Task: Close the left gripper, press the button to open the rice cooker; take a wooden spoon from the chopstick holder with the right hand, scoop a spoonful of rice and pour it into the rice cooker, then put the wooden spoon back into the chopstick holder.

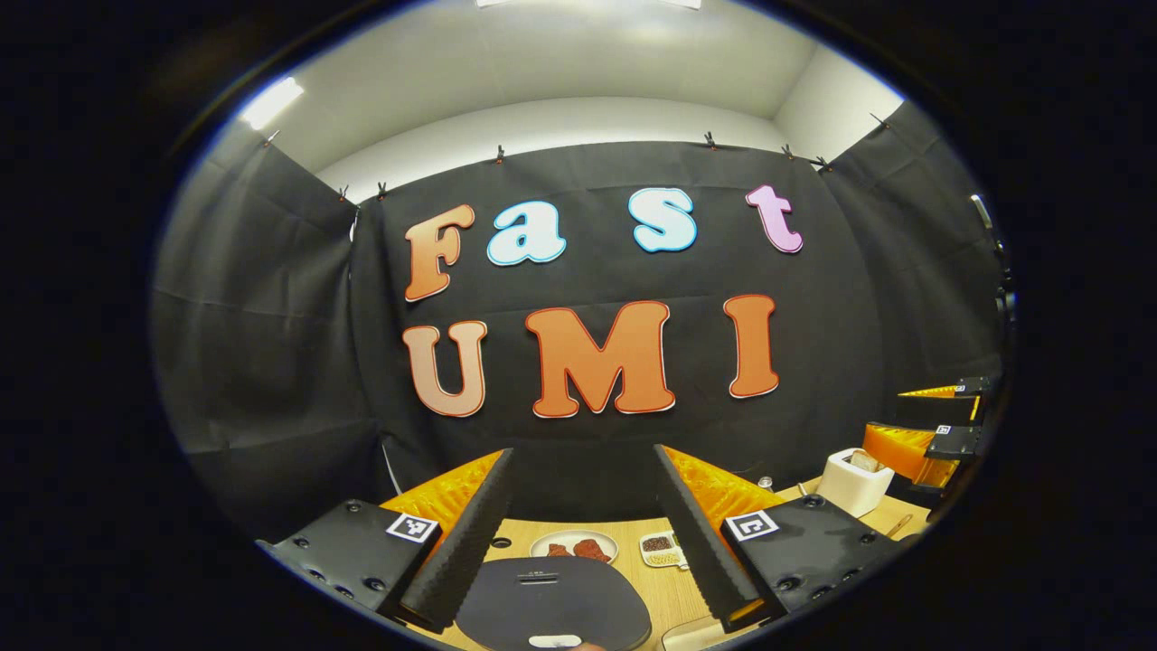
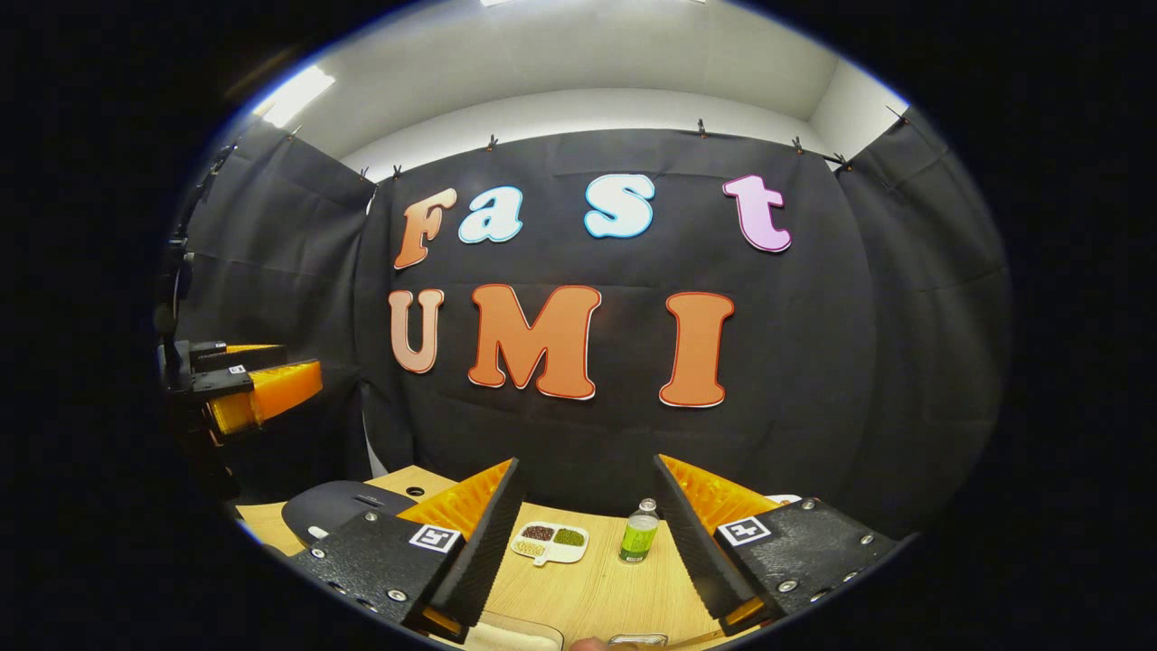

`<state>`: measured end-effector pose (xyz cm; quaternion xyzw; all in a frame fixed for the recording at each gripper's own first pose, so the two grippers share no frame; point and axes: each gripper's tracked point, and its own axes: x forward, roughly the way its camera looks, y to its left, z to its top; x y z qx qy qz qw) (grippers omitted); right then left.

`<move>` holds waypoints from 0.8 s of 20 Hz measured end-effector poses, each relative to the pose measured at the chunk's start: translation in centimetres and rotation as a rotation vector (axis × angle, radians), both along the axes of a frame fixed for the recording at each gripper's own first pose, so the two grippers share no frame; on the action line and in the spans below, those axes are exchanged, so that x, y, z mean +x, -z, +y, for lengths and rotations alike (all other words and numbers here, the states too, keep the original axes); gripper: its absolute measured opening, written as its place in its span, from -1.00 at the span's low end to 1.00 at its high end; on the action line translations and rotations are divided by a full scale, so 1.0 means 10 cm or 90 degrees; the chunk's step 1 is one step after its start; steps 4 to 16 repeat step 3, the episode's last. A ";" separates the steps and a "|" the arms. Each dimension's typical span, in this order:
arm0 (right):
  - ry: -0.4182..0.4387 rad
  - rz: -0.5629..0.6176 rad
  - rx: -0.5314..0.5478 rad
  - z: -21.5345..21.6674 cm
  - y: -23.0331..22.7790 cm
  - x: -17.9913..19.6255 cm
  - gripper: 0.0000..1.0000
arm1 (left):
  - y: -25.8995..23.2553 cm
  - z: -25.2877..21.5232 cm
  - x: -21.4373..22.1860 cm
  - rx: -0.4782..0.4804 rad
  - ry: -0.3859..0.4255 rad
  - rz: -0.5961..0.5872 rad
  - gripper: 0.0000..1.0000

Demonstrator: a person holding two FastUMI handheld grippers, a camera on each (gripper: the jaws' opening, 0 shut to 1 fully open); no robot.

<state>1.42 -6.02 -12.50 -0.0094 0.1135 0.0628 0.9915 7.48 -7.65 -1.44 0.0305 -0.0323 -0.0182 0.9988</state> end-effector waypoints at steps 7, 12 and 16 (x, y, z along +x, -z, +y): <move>0.001 -0.013 -0.004 0.01 -0.07 0.08 0.76 | -0.03 -0.06 0.05 0.003 0.014 0.001 0.94; 0.001 -0.013 -0.004 0.01 -0.07 0.08 0.76 | -0.03 -0.06 0.05 0.003 0.014 0.001 0.94; 0.001 -0.013 -0.004 0.01 -0.07 0.08 0.76 | -0.03 -0.06 0.05 0.003 0.014 0.001 0.94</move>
